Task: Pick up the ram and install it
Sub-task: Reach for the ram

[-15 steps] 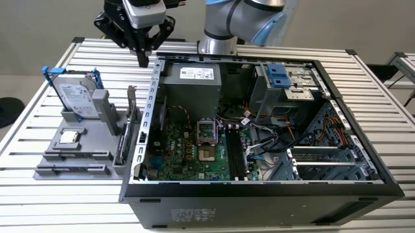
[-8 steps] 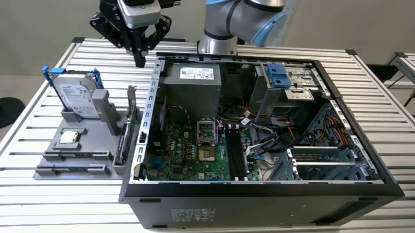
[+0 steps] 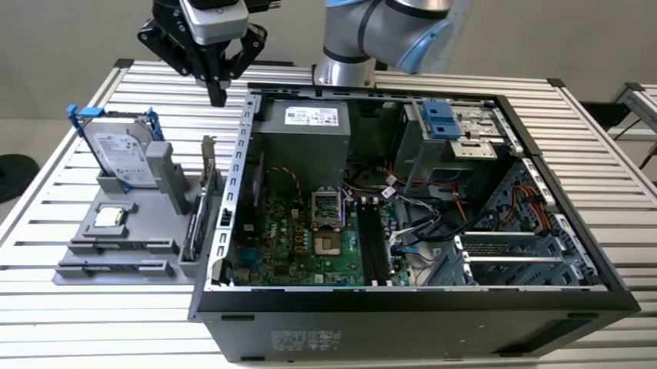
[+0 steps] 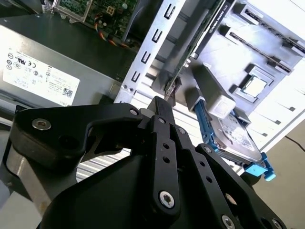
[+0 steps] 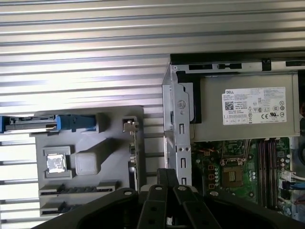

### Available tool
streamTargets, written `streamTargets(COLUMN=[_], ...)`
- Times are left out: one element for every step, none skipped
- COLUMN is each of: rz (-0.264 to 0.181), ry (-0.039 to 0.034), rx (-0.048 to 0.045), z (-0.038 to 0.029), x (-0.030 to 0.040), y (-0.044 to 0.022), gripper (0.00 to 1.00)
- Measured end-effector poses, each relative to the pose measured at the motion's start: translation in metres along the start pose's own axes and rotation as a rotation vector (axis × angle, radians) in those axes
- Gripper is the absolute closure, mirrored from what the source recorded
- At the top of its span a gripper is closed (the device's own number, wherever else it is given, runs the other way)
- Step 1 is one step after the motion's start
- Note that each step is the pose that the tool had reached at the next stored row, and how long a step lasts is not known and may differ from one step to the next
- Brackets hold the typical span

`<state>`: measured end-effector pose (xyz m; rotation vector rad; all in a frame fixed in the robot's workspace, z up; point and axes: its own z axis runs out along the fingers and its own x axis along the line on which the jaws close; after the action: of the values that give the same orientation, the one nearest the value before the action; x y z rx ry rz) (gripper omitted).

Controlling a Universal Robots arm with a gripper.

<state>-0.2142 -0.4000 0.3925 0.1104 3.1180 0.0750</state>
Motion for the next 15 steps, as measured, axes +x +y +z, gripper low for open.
streamTargets(rz=[0.000,0.000,0.000,0.000,0.000,0.000,0.000,0.000,0.000,0.000,0.000,0.000,0.000,0.000,0.000], ry=[0.0000,0.0001,0.0001,0.0000,0.0000,-0.0001,-0.0001,0.0000,0.0000,0.0001,0.0001,0.0000,0.0000,0.0000,0.0000], rx=[0.0000,0.0000,0.0001,0.0000,0.0000,-0.0001,-0.0001,0.0000,0.0000,0.0000,0.0000,0.0000,0.0000,-0.0001,0.0000], z=[0.0000,-0.0001,-0.0001,-0.0001,-0.0001,0.0000,0.0000,-0.0001,-0.0001,-0.0001,-0.0001,-0.0001,-0.0002,-0.0001,-0.0002], x=[0.0005,0.0010,0.0017,0.0024,0.0030,0.0035,0.0040,0.0044,0.0050,0.0056,0.0062,0.0068,0.0074,0.0080,0.0086], y=[0.0000,-0.0001,-0.0001,-0.0002,-0.0002,-0.0002,-0.0003,-0.0003,-0.0004,-0.0004,-0.0004,-0.0005,-0.0005,-0.0006,-0.0006], gripper=[1.00,1.00,1.00,1.00,1.00,1.00,1.00,1.00,1.00,1.00,1.00,1.00,1.00,1.00,1.00])
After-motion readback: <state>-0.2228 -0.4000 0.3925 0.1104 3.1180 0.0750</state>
